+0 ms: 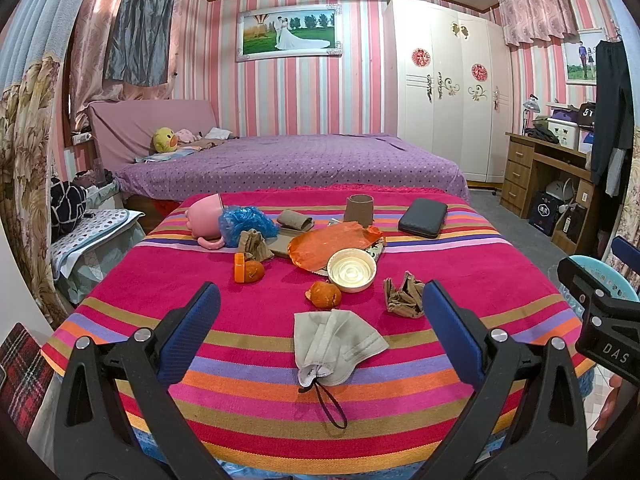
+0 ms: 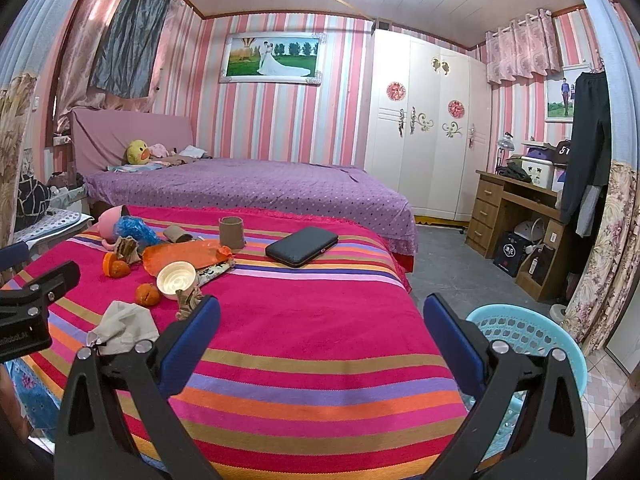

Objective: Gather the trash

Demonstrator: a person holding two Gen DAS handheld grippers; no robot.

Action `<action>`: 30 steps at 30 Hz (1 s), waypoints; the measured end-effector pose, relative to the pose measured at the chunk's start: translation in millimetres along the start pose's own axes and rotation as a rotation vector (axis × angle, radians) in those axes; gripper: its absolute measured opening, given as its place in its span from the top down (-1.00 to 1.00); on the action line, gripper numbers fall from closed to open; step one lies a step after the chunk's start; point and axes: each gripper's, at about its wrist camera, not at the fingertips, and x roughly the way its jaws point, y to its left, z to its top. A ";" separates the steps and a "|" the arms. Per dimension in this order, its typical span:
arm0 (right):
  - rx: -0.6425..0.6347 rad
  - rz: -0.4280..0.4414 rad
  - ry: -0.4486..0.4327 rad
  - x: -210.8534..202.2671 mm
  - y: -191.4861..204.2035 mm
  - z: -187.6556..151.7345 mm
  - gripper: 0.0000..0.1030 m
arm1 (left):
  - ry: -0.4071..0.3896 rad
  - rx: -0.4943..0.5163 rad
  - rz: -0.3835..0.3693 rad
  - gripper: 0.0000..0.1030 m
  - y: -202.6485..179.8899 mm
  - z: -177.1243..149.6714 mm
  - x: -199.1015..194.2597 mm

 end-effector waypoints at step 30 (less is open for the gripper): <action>0.003 -0.003 -0.004 -4.9 -10.0 1.8 -0.92 | -0.001 -0.001 -0.001 -0.89 0.9 0.3 -0.6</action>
